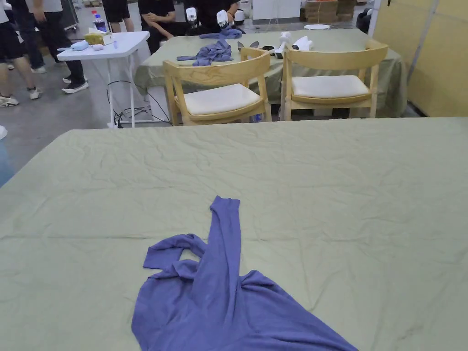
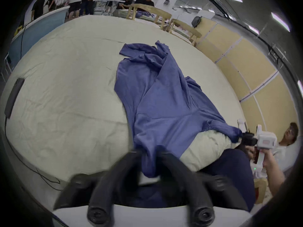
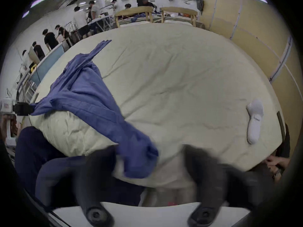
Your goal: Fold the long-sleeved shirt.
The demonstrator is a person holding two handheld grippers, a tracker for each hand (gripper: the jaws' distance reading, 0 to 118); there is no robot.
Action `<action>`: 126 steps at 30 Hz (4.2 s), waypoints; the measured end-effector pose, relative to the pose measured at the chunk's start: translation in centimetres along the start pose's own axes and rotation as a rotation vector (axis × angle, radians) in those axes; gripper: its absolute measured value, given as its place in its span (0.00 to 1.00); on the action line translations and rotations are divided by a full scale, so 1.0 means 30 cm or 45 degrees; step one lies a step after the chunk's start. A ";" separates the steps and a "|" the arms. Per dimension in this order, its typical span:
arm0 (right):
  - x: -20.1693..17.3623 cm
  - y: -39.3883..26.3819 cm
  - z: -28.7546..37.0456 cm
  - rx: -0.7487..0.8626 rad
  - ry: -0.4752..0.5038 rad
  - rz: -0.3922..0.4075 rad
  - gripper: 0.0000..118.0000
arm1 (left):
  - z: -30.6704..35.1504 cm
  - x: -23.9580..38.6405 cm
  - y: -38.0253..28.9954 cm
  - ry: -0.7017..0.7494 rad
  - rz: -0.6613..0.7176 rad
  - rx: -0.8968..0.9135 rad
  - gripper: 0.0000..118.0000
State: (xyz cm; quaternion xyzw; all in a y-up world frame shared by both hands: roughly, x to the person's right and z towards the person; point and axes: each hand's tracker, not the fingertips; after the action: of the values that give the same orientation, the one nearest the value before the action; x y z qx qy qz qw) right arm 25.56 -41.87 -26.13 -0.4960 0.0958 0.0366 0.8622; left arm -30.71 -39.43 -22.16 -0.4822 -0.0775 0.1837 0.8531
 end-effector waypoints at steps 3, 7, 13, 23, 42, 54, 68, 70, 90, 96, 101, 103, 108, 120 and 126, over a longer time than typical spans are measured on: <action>0.031 0.014 0.098 0.172 -0.009 -0.021 0.95 | 0.059 0.034 -0.032 0.119 -0.049 0.149 0.96; 0.027 0.049 0.181 0.217 0.001 -0.135 0.92 | 0.104 0.082 -0.065 0.125 -0.072 0.139 0.96; -0.060 0.074 0.220 0.256 -0.002 -0.219 0.02 | 0.066 0.135 -0.080 0.192 -0.123 0.083 0.00; -0.060 0.062 0.175 0.207 0.051 -0.248 0.02 | -0.060 0.086 0.184 0.137 -0.113 0.136 0.26; -0.043 0.077 -0.003 0.007 0.072 -0.214 0.95 | -0.501 0.117 0.536 0.260 -0.207 0.028 0.00; -0.190 0.116 0.125 0.212 -0.058 0.032 0.08 | -0.069 0.139 0.592 0.074 -0.051 0.284 0.00; -0.057 0.911 0.616 0.859 -0.229 -0.002 0.08 | 0.599 0.291 0.999 -0.142 0.089 0.835 0.00; -0.041 1.062 0.663 0.877 -0.203 -0.007 0.08 | 0.641 0.313 1.081 -0.155 0.093 0.867 0.00; -0.098 1.968 0.425 0.784 -0.190 -0.154 0.08 | 0.363 0.298 1.692 0.069 0.014 1.003 0.00; -0.081 1.796 -0.056 0.524 -0.175 -0.118 0.08 | -0.051 0.121 1.566 0.146 0.042 0.753 0.00; -0.065 1.470 -0.451 0.297 -0.150 -0.063 0.08 | -0.375 -0.036 1.305 0.170 0.039 0.487 0.00; -0.049 1.321 -0.538 0.204 -0.122 -0.070 0.08 | -0.450 -0.087 1.177 0.187 0.058 0.385 0.00; 0.007 0.985 -0.535 0.156 -0.045 -0.082 0.08 | -0.427 -0.186 0.914 0.161 0.120 0.299 0.00; 0.043 0.324 -0.163 0.034 0.047 -0.107 0.08 | -0.104 -0.196 0.394 0.007 0.194 0.153 0.00; 0.076 0.117 -0.114 -0.056 0.022 -0.136 0.08 | -0.054 -0.197 0.181 0.008 0.275 0.031 0.00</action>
State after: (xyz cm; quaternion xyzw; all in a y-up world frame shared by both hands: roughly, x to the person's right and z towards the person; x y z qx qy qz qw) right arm 26.81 -43.10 -31.25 -0.5196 0.0758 -0.0117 0.8509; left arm -36.95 -40.48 -27.36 -0.4779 -0.0202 0.2741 0.8343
